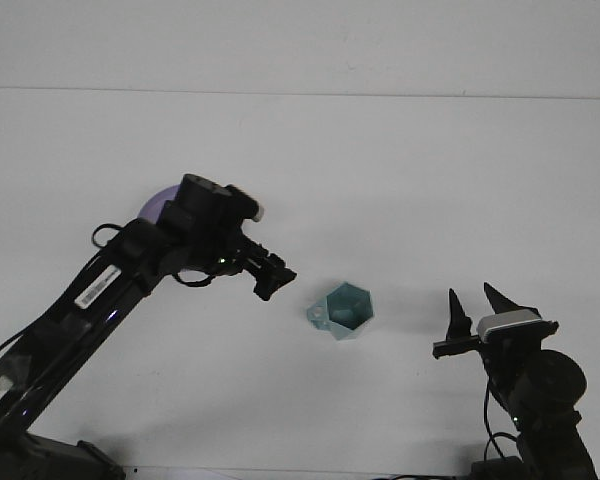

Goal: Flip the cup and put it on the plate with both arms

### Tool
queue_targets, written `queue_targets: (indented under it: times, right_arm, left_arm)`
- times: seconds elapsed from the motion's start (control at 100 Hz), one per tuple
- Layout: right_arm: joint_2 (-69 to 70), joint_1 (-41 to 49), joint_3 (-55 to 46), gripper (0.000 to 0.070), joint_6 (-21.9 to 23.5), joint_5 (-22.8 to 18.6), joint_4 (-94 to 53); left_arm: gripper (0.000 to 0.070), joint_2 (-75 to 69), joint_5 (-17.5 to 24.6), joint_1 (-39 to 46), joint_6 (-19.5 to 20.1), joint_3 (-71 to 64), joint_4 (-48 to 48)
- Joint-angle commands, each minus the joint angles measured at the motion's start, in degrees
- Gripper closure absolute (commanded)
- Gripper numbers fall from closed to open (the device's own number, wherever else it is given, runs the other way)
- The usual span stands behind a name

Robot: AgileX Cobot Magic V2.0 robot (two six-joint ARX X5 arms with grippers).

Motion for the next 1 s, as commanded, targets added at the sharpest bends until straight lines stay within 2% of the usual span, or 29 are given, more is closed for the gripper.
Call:
queue_targets:
  times: [0.0, 0.14, 0.29, 0.99]
  right_arm:
    - [0.2, 0.0, 0.1, 0.0339, 0.8, 0.0, 0.5]
    - [0.2, 0.0, 0.1, 0.0339, 0.9, 0.0, 0.5]
    - [0.2, 0.0, 0.1, 0.0339, 1.3, -0.1, 0.5]
    - [0.2, 0.1, 0.1, 0.0339, 1.5, -0.1, 0.5]
  left_arm:
    - [0.0163, 4.0, -1.1, -1.7, 3.0, 4.3, -2.8]
    - [0.0163, 11.1, -4.2, -4.9, 4.9, 11.0, -7.2]
    - [0.0165, 16.9, -6.1, -7.7, 5.1, 15.3, -8.3]
    - [0.0165, 29.2, -7.2, -12.0, 5.1, 16.7, -3.3]
